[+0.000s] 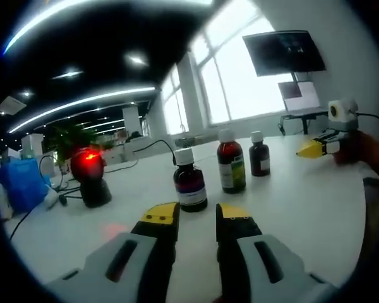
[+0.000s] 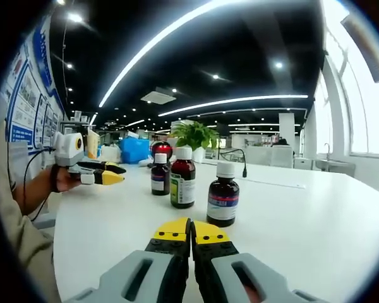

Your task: Rotate the medicine bottle to make it face forward pick up the medicine bottle inspect the drug traceability code place the medicine on the table

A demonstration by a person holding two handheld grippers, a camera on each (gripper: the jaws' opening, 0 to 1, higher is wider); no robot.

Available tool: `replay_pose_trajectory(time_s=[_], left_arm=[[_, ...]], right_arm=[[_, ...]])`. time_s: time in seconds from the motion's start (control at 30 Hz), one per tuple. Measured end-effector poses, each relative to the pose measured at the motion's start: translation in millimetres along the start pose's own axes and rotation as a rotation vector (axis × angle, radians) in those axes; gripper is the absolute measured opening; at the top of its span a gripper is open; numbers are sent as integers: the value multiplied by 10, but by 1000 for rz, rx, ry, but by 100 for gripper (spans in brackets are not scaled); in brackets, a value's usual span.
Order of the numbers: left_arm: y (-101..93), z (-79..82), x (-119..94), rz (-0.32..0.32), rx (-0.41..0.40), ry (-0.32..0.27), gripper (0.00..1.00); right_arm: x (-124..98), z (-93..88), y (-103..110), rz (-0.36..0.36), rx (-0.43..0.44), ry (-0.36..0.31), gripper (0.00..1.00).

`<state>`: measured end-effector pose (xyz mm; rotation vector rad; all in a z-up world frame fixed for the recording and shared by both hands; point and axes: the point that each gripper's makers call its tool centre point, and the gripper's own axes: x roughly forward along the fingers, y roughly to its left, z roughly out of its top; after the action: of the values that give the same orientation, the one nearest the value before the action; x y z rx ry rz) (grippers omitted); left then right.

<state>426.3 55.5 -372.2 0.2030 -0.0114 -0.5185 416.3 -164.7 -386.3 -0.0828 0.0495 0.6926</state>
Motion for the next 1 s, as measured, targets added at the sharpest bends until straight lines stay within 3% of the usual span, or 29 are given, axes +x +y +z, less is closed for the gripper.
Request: replay_pose_trajectory(time_s=[0.2, 0.47, 1.0], left_arm=[[-27, 182, 131, 2, 26, -34, 18], [-69, 234, 259, 6, 30, -35, 22], [54, 425, 584, 69, 44, -65, 27]], right_arm=[[-6, 10, 28, 6, -21, -5, 0], [-14, 24, 46, 6, -17, -9, 0], [-8, 11, 53, 1, -28, -2, 0]])
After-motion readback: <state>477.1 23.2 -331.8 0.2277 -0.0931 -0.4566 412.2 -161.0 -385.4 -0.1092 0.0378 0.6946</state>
